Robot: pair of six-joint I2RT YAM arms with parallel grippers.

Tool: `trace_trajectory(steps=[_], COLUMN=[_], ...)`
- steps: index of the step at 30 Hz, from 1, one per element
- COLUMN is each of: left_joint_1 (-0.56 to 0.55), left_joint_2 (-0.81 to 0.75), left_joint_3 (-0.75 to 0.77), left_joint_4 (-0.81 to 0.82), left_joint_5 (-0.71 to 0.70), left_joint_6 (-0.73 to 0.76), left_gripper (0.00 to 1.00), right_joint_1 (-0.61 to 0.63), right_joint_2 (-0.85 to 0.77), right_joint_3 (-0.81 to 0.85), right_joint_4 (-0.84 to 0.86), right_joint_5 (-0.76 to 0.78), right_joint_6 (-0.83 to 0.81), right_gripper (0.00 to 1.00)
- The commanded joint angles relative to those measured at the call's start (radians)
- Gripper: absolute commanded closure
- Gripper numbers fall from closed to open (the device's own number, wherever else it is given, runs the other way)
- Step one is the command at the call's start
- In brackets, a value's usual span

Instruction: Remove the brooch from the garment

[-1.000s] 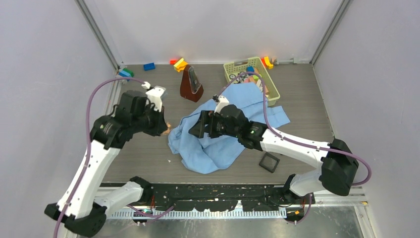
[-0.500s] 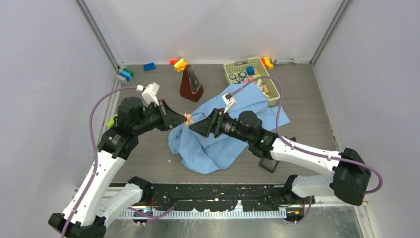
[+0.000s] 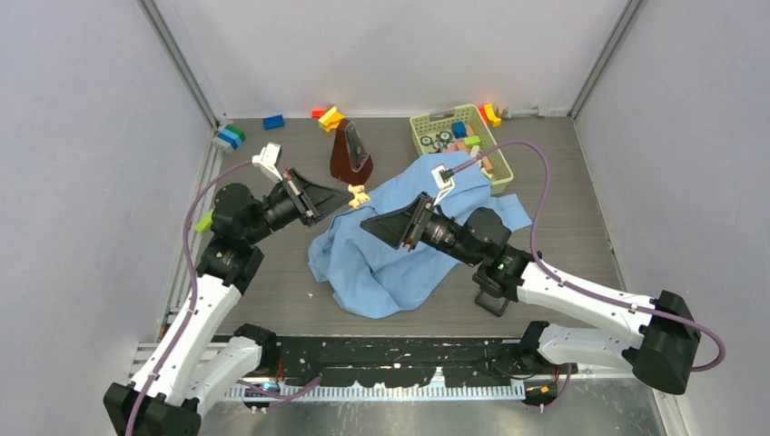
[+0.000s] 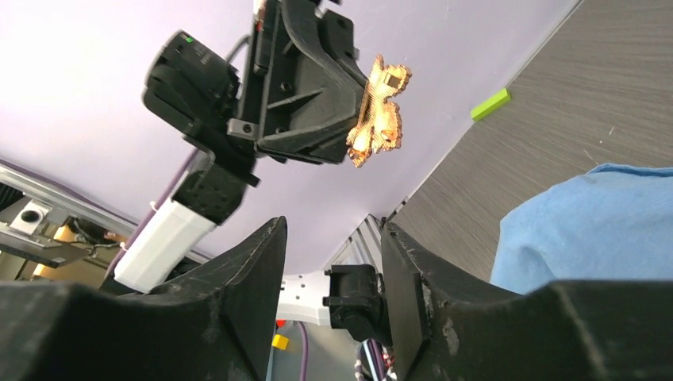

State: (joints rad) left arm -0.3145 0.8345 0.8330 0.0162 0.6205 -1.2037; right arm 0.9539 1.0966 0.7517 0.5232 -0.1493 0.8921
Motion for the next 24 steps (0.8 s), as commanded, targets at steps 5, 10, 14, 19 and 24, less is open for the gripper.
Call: trace_trajectory(steps=[5, 10, 14, 19, 24], left_joint_1=[0.012, 0.012, 0.012, 0.013, 0.012], left_joint_2=[-0.001, -0.006, -0.008, -0.011, -0.011], left_joint_3=[-0.075, -0.086, -0.101, -0.128, -0.135], left_joint_4=[0.326, 0.343, 0.374, 0.424, 0.442], left_joint_5=[0.067, 0.079, 0.095, 0.102, 0.110], left_joint_6=[-0.224, -0.243, -0.266, -0.301, -0.310], left_gripper=[1.00, 1.00, 1.00, 1.00, 1.00], right_joint_1=[0.003, 0.003, 0.002, -0.006, -0.009], right_joint_2=[-0.074, -0.065, -0.048, -0.020, 0.009], right_joint_3=[0.056, 0.089, 0.098, 0.100, 0.103], right_joint_4=[-0.036, -0.109, -0.082, -0.005, 0.058], right_joint_5=[0.137, 0.203, 0.190, 0.131, 0.084], right_joint_6=[-0.017, -0.016, -0.002, 0.030, 0.042], right_gripper=[0.48, 0.51, 0.52, 0.51, 0.51])
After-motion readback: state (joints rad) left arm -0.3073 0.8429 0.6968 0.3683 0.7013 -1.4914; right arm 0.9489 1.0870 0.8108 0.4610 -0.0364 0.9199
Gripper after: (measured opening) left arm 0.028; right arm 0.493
